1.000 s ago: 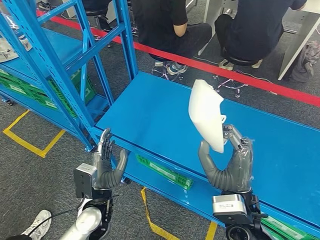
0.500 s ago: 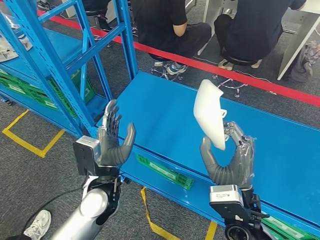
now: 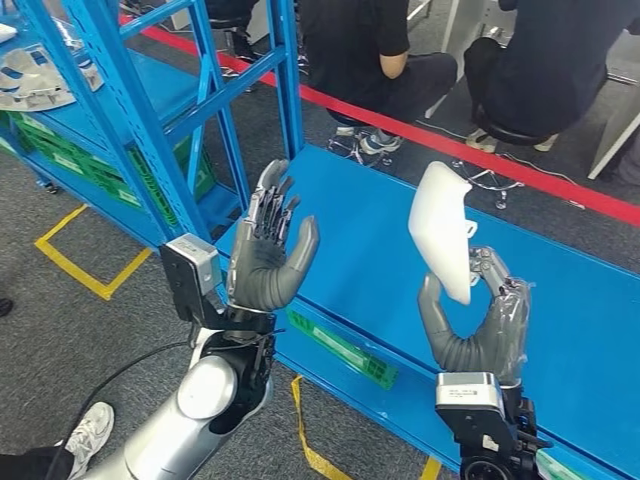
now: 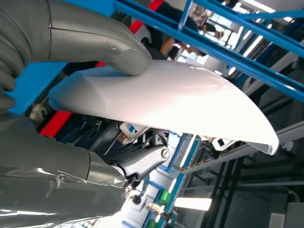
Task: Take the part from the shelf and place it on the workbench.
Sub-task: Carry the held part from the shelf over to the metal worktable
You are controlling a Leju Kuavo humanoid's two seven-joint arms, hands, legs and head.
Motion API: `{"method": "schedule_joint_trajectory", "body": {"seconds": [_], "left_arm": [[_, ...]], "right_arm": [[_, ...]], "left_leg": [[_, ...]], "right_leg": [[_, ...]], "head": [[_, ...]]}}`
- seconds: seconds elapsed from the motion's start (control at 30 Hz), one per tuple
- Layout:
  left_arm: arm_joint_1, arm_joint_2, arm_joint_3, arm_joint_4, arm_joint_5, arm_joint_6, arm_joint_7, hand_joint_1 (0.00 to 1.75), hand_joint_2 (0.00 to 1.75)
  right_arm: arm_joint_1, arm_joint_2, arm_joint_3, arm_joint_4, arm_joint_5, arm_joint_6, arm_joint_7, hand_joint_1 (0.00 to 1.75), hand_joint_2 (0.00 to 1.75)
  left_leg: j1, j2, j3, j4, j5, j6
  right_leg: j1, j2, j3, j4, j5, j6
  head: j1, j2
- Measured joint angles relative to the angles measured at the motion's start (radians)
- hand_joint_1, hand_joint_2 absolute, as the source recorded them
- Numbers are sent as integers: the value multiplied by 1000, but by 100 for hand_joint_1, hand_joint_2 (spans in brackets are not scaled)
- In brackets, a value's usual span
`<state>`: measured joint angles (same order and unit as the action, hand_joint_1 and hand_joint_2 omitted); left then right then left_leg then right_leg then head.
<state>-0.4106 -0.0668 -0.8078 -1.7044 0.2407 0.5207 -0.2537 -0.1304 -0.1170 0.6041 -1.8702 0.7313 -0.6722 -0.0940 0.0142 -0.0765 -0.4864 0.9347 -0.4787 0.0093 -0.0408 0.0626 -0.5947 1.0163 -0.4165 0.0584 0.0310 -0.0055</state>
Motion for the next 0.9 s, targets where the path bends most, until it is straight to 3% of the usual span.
{"method": "schedule_joint_trajectory", "body": {"seconds": [0.07, 0.13, 0.2, 0.27, 0.33, 0.37, 0.4, 0.43, 0.5, 0.57, 0.63, 0.7, 0.77, 0.83, 0.87, 0.9], "left_arm": [[-18, -3, -14, -6, 16, 2, -6, 0, 175], [-29, -3, -25, -13, 30, 5, -13, 0, 175], [-40, -3, -34, -17, 43, 9, -21, 0, 175], [-54, -2, -42, -18, 49, 13, -29, 0, 175], [-60, -1, -48, -18, 49, 14, -33, 0, 175], [-61, 0, -52, -18, 49, 15, -34, 0, 175], [-63, 1, -55, -19, 49, 16, -35, 0, 175], [-65, 2, -58, -20, 47, 19, -36, 0, 175], [-73, 1, -60, -25, 42, 28, -41, 0, 175], [-80, 1, -61, -31, 35, 39, -47, 0, 175], [-82, 2, -63, -38, 27, 50, -53, 0, 175], [-85, 4, -66, -47, 18, 56, -52, 0, 175], [-90, 6, -73, -52, 12, 56, -44, 0, 175], [-91, 7, -83, -54, 11, 55, -35, 0, 175], [-91, 8, -87, -55, 11, 55, -32, 0, 175], [-91, 9, -90, -57, 11, 56, -29, 0, 175]], "right_arm": [[4, 0, -4, -1, -7, 0, -7, 175, 175], [6, 0, -8, -2, -11, 0, -12, 175, 175], [4, 1, -12, -2, -10, 0, -18, 175, 175], [5, 1, -14, -2, -9, 0, -22, 175, 175], [7, 1, -15, -2, -8, 0, -21, 175, 175], [7, 1, -16, -2, -8, 0, -19, 175, 175], [8, 1, -16, -2, -8, 0, -18, 175, 175], [8, 1, -16, -2, -8, 0, -17, 175, 175], [8, 2, -16, -3, -8, 0, -16, 175, 175], [8, 2, -16, -3, -8, 0, -16, 175, 175], [8, 2, -16, -3, -8, 0, -14, 175, 175], [6, 2, -16, -3, -8, 0, -14, 175, 175], [6, 1, -16, -3, -8, 0, -13, 175, 175], [8, 2, -17, -3, -8, 0, -11, 175, 175], [10, 2, -17, -3, -7, 0, -9, 175, 175], [10, 2, -18, -3, -7, 0, -8, 175, 175]], "left_leg": [[4, -18, -17, 10, 0, -15], [10, -30, -28, 14, 1, -27], [8, 6, -53, 63, -21, -37], [5, 55, -131, 197, -73, -42], [4, 66, -213, 320, -104, -40], [2, 67, -228, 331, -92, -35], [-1, 70, -221, 300, -61, -28], [-7, 79, -194, 234, -20, -17], [-26, 124, -129, 89, 41, 8], [-39, 147, -104, 29, 55, 20], [-36, 122, -101, 19, 61, 21], [-25, 99, -91, 3, 70, 23], [-19, 77, -85, -4, 75, 25], [-18, 50, -84, -3, 75, 26], [-17, 35, -83, -3, 75, 25], [-17, 20, -81, -2, 74, 24]], "right_leg": [[1, 25, 19, -29, -11, -5], [4, 6, 21, -31, -15, -21], [4, -20, 28, -35, -19, -36], [8, -49, 31, -37, -23, -47], [16, -79, 33, -37, -27, -55], [20, -92, 34, -37, -28, -57], [25, -105, 36, -37, -30, -59], [29, -117, 40, -37, -32, -61], [36, -137, 46, -38, -36, -62], [39, -156, 48, -39, -40, -57], [41, -175, 51, -41, -45, -50], [39, -148, 42, -12, -70, -42], [34, -92, -2, 98, -129, -35], [30, -71, -62, 225, -174, -28], [28, -68, -76, 247, -172, -26], [26, -66, -70, 228, -148, -24]], "head": [[-1, 0], [-7, 0], [-20, 0], [-37, 0], [-49, 0], [-53, 0], [-58, 0], [-61, 0], [-64, 0], [-63, 0], [-64, 0], [-60, 0], [-46, 0], [-32, 0], [-27, 0], [-22, 0]]}}
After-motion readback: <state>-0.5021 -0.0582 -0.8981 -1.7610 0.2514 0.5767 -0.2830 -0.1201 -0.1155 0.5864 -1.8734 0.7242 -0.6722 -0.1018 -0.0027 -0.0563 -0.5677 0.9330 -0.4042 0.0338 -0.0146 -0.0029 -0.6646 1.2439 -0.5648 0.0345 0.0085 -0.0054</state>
